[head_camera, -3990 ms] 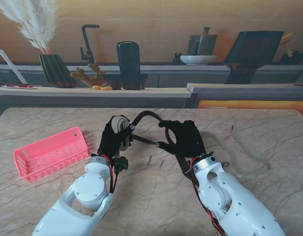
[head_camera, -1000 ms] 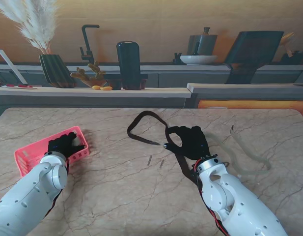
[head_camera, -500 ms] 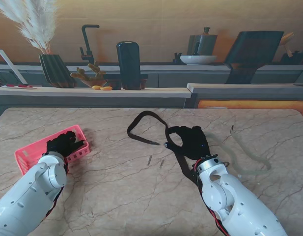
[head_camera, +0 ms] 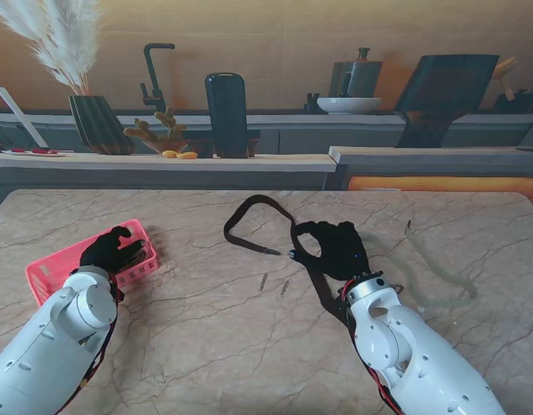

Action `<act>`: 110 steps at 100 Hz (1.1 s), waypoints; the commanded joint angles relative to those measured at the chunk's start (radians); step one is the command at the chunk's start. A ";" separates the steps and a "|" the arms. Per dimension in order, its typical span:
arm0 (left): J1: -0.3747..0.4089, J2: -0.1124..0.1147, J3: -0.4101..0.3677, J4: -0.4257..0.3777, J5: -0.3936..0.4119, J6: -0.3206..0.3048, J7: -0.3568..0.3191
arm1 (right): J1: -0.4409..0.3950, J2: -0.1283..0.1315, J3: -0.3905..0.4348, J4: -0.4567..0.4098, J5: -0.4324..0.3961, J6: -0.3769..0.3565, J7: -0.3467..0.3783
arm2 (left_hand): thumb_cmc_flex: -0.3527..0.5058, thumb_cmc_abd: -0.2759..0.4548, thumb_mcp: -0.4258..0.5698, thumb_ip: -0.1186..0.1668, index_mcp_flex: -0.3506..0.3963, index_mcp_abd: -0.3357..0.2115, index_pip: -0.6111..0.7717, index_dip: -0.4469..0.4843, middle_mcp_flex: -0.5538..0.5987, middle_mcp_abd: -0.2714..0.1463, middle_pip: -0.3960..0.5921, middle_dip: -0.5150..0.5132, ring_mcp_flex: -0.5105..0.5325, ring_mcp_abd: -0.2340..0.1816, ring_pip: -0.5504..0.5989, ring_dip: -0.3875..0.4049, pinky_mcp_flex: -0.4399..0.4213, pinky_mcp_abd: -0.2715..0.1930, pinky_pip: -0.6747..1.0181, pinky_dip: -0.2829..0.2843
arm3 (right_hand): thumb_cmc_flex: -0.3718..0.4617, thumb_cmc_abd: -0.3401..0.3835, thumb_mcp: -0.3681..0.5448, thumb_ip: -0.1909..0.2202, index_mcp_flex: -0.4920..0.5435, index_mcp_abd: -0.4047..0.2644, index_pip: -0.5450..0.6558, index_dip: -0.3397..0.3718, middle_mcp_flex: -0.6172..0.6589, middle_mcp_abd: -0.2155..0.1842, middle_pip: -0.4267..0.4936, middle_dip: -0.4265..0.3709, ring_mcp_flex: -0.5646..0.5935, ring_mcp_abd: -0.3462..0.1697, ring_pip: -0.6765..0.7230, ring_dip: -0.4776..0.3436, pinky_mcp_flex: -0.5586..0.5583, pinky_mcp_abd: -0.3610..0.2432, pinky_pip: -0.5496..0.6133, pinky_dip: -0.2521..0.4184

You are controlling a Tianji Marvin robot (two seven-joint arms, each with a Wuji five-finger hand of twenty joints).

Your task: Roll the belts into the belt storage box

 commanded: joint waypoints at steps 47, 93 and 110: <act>0.062 -0.027 -0.046 -0.081 -0.031 -0.028 0.033 | -0.007 -0.004 0.006 -0.001 -0.009 -0.001 -0.013 | 0.010 -0.034 -0.011 0.026 0.014 -0.017 -0.061 -0.042 -0.044 0.000 -0.098 -0.089 -0.164 -0.049 -0.241 -0.143 -0.198 -0.006 -0.191 -0.130 | 0.015 0.051 -0.014 0.038 0.016 -0.020 0.019 0.013 0.007 -0.006 0.018 0.006 0.005 -0.013 0.013 0.015 0.007 -0.009 0.002 0.020; 0.175 -0.020 -0.062 -0.277 -0.048 -0.215 0.014 | -0.025 0.008 0.048 -0.019 -0.044 -0.048 0.002 | -0.043 -0.128 -0.012 0.025 0.033 -0.025 -0.126 -0.078 -0.064 0.009 -0.204 -0.204 -0.216 -0.077 -0.407 -0.255 -0.251 -0.105 -0.396 -0.255 | 0.020 0.023 -0.003 0.035 0.009 -0.024 0.015 0.011 0.003 -0.010 0.011 0.003 0.004 -0.015 0.004 0.011 0.017 -0.011 0.005 0.020; 0.210 -0.029 -0.016 -0.350 -0.142 -0.262 -0.001 | -0.052 0.023 0.097 -0.048 -0.081 -0.093 0.040 | -0.039 -0.150 -0.007 0.025 0.052 -0.022 -0.141 -0.086 -0.049 0.015 -0.217 -0.219 -0.203 -0.070 -0.426 -0.269 -0.239 -0.094 -0.411 -0.268 | 0.034 -0.007 0.012 0.033 0.017 -0.031 0.015 0.010 0.006 -0.011 0.005 0.001 0.003 -0.015 -0.004 0.008 0.019 -0.009 0.004 0.019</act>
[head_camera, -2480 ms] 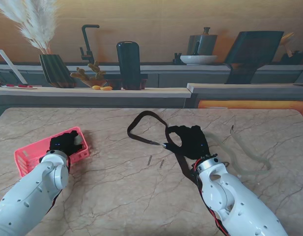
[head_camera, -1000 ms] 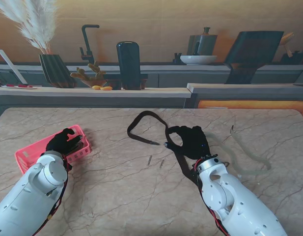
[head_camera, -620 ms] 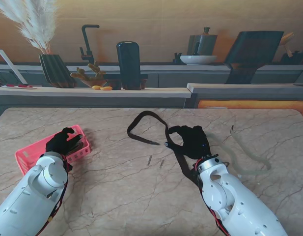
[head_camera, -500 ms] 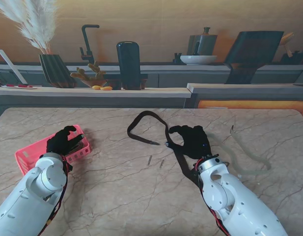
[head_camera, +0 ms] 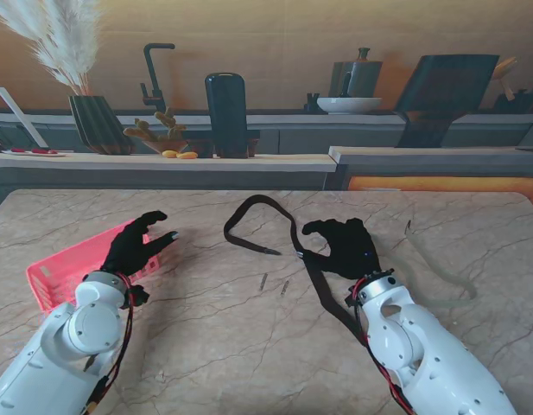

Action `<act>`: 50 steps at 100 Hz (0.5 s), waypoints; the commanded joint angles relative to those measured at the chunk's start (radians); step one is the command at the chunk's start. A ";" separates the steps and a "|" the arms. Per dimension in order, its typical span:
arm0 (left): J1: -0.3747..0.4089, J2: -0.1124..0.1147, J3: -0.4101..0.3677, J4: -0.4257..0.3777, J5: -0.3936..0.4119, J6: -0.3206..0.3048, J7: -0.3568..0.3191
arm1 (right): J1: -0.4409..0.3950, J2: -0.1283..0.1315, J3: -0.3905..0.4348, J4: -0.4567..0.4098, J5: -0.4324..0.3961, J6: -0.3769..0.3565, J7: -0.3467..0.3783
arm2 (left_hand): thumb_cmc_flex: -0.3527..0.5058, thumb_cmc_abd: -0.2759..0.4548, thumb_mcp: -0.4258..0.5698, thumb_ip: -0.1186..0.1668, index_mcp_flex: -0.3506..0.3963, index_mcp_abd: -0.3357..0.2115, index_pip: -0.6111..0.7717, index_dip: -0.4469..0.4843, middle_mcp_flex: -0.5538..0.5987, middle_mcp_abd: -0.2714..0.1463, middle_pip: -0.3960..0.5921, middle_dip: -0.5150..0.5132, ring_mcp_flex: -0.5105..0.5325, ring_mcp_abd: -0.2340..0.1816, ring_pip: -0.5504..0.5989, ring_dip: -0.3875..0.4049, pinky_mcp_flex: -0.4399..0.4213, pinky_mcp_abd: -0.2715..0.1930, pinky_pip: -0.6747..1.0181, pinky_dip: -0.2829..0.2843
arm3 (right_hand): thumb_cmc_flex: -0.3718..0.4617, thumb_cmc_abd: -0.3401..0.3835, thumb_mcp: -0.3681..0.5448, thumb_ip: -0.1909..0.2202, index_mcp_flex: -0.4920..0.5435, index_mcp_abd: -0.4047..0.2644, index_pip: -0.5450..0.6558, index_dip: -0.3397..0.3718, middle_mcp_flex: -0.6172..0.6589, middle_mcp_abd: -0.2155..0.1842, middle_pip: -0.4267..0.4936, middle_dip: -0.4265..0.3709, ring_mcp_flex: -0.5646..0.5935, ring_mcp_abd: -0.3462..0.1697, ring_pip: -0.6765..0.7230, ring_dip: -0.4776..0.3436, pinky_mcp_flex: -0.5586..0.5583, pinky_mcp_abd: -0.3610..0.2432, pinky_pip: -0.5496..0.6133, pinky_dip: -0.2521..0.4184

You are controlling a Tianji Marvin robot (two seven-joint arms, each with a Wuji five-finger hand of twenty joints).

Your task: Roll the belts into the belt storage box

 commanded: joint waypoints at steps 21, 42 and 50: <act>0.050 -0.022 0.111 -0.110 -0.097 -0.049 -0.050 | -0.090 0.044 0.139 -0.098 -0.054 -0.152 0.165 | -0.030 -0.041 -0.004 0.023 0.051 -0.020 -0.061 -0.020 0.023 0.008 -0.036 -0.015 0.016 -0.005 -0.024 -0.014 0.021 -0.001 -0.025 -0.024 | 0.021 -0.057 0.094 0.019 0.012 -0.038 -0.003 0.003 0.009 -0.019 -0.030 -0.004 -0.004 -0.020 -0.044 -0.003 0.006 -0.019 -0.021 0.024; 0.054 -0.029 0.194 -0.129 -0.195 -0.057 -0.074 | -0.171 0.075 0.273 -0.162 -0.117 -0.312 0.309 | -0.031 -0.037 -0.006 0.020 0.065 -0.017 -0.079 -0.023 0.031 0.013 -0.043 -0.013 0.017 -0.002 -0.028 -0.014 0.024 0.004 -0.028 -0.026 | -0.010 -0.119 0.175 0.000 -0.004 -0.060 -0.020 0.001 0.013 -0.046 -0.087 -0.004 0.007 -0.051 -0.121 -0.017 0.028 -0.054 -0.066 0.059; 0.053 -0.038 0.224 -0.125 -0.237 -0.054 -0.062 | -0.202 0.083 0.321 -0.187 -0.117 -0.365 0.377 | -0.023 -0.052 -0.006 0.021 0.076 -0.015 -0.082 -0.022 0.037 0.017 -0.044 -0.013 0.021 0.005 -0.028 -0.014 0.025 0.008 -0.031 -0.028 | -0.010 -0.165 0.219 -0.008 -0.040 -0.062 -0.038 -0.004 0.000 -0.059 -0.122 -0.004 0.004 -0.070 -0.173 -0.034 0.037 -0.085 -0.093 0.077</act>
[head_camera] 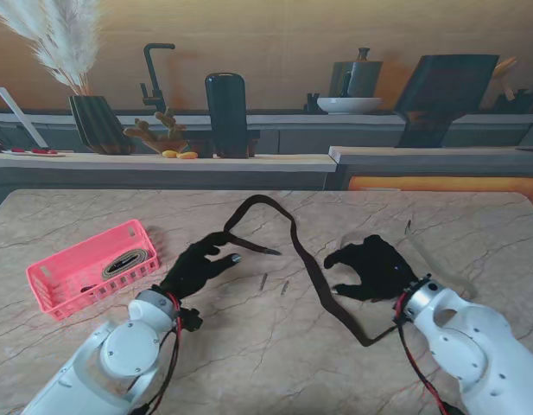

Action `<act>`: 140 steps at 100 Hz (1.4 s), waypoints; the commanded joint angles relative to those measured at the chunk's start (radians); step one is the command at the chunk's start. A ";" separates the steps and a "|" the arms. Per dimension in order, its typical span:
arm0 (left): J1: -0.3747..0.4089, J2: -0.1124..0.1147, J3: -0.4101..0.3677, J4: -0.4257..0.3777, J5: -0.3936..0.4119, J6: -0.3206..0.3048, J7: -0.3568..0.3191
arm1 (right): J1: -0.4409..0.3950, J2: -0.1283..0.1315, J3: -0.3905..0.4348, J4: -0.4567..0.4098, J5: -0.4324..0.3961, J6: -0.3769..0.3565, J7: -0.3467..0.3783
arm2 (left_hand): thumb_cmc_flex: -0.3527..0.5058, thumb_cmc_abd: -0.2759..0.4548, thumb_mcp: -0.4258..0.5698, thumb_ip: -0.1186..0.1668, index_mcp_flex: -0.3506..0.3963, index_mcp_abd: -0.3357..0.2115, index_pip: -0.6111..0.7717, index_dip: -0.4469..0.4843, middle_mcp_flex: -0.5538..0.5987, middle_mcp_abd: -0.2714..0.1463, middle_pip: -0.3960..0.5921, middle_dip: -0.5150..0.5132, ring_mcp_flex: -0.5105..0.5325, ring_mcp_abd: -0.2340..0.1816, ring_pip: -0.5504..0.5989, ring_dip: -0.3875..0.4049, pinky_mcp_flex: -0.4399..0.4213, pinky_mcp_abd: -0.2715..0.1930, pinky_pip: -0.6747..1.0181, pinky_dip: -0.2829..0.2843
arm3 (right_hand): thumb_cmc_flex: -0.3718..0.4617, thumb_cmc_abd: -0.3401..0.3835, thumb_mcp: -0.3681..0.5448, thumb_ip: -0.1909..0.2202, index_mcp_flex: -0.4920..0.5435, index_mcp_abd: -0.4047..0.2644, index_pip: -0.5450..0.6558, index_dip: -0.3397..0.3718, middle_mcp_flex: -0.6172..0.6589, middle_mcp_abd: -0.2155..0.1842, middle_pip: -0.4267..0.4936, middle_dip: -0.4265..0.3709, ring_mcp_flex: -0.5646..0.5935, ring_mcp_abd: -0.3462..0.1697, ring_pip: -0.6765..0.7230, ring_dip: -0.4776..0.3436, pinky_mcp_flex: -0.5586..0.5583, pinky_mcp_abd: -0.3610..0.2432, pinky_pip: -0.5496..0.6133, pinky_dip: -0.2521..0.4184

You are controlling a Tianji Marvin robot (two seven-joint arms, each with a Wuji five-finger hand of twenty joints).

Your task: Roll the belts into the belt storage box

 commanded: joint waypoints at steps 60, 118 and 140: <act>0.028 -0.013 0.013 -0.018 0.005 -0.025 -0.033 | -0.142 0.079 0.147 -0.084 -0.336 -0.214 0.079 | -0.023 -0.032 -0.005 0.018 0.034 -0.019 -0.055 -0.008 0.033 0.011 -0.040 -0.006 0.025 0.003 -0.025 -0.018 0.022 0.009 -0.013 -0.021 | -0.026 -0.208 0.203 -0.032 -0.019 -0.102 0.039 0.005 -0.037 -0.053 -0.029 0.046 -0.043 -0.068 -0.048 0.012 0.004 -0.056 -0.089 0.115; 0.033 -0.012 0.007 -0.024 0.017 -0.018 -0.029 | -0.155 0.108 0.104 0.012 -0.482 -0.134 -0.088 | -0.020 -0.028 -0.006 0.017 0.050 -0.017 -0.059 -0.008 0.048 0.012 -0.043 -0.005 0.030 0.003 -0.024 -0.019 0.027 0.012 -0.012 -0.020 | 0.018 -0.267 0.203 -0.106 0.142 -0.193 0.275 -0.101 0.123 -0.115 0.236 0.169 0.017 -0.099 0.349 0.239 0.085 -0.097 0.079 0.226; 0.032 -0.012 0.009 -0.024 0.015 -0.015 -0.030 | -0.118 0.112 0.065 0.067 -0.474 -0.122 -0.101 | -0.021 -0.027 -0.007 0.017 0.051 -0.019 -0.060 -0.007 0.049 0.013 -0.043 -0.004 0.032 0.003 -0.023 -0.020 0.027 0.011 -0.013 -0.020 | 0.096 -0.208 0.211 -0.133 0.211 -0.250 0.447 -0.233 0.250 -0.141 0.262 0.150 0.073 -0.102 0.420 0.264 0.116 -0.100 0.135 0.236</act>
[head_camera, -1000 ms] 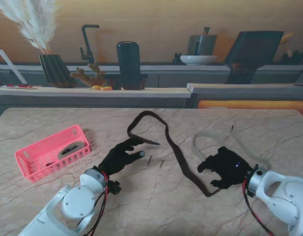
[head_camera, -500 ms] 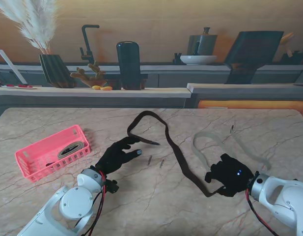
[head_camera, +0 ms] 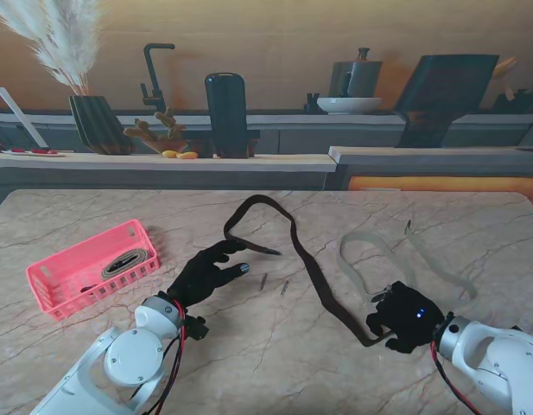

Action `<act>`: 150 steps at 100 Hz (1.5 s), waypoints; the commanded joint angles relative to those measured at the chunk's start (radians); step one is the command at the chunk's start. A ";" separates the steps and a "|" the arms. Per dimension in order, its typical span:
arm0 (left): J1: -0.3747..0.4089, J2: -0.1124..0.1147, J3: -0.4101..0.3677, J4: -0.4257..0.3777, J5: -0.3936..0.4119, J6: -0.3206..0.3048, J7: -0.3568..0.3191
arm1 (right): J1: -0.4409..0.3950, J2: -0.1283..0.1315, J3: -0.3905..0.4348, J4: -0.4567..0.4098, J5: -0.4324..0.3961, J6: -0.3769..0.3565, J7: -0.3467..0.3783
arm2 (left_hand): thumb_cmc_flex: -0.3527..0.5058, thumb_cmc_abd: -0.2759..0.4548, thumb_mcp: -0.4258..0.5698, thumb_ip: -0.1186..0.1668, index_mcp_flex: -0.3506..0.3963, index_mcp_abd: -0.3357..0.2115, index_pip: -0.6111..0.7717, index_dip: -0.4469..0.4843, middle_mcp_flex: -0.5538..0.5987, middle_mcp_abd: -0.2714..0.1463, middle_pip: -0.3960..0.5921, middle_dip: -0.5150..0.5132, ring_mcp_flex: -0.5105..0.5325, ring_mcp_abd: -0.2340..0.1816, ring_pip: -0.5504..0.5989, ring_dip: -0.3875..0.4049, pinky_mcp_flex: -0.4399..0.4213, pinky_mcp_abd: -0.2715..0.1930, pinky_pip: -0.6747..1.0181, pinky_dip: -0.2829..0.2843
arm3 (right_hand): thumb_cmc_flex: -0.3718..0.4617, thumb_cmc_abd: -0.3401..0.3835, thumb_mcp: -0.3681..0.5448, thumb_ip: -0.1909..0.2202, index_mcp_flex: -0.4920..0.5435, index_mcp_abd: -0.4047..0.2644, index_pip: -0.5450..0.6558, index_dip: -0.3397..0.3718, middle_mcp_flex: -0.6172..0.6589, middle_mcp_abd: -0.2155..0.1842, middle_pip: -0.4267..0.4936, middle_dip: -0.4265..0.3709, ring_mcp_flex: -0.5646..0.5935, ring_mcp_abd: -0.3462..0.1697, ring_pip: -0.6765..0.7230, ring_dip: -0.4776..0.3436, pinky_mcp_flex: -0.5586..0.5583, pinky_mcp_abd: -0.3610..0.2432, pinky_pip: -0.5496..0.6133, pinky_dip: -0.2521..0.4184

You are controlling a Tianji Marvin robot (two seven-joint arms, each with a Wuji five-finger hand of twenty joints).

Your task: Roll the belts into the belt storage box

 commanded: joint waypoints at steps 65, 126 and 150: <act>0.009 -0.003 -0.002 -0.010 0.023 -0.004 0.014 | 0.044 -0.062 0.002 -0.045 0.537 0.005 0.344 | -0.008 0.006 -0.003 0.017 0.032 -0.022 -0.029 -0.002 0.037 -0.003 -0.013 0.000 0.022 -0.003 0.008 -0.007 0.012 0.001 0.021 -0.004 | 0.160 0.198 -0.056 -0.067 0.090 -0.008 0.064 0.072 0.085 0.017 0.035 0.063 0.041 0.008 0.018 0.034 -0.017 0.015 0.025 0.026; -0.070 -0.014 0.052 0.076 0.083 -0.006 0.065 | 0.246 -0.150 -0.272 0.051 1.164 0.292 0.246 | 0.034 -0.011 0.086 0.022 -0.071 -0.063 -0.012 -0.032 -0.109 -0.056 -0.007 -0.048 -0.039 -0.063 0.003 -0.021 -0.015 -0.075 -0.009 -0.020 | 0.143 0.189 -0.061 -0.060 0.098 -0.063 0.030 0.124 -0.171 0.072 -0.119 -0.006 -0.142 0.023 -0.272 -0.167 -0.156 0.053 -0.137 -0.040; -0.137 -0.025 0.098 0.139 0.088 -0.009 0.084 | 0.321 -0.193 -0.360 0.094 1.256 0.333 0.133 | -0.087 -0.144 0.337 0.003 -0.144 -0.037 -0.037 -0.107 -0.209 -0.078 -0.033 -0.129 -0.103 -0.104 -0.066 -0.101 -0.052 -0.158 -0.125 -0.079 | 0.129 0.173 -0.048 -0.062 0.107 -0.082 0.030 0.111 -0.283 0.085 -0.267 -0.134 -0.210 0.034 -0.508 -0.342 -0.189 0.058 -0.197 -0.090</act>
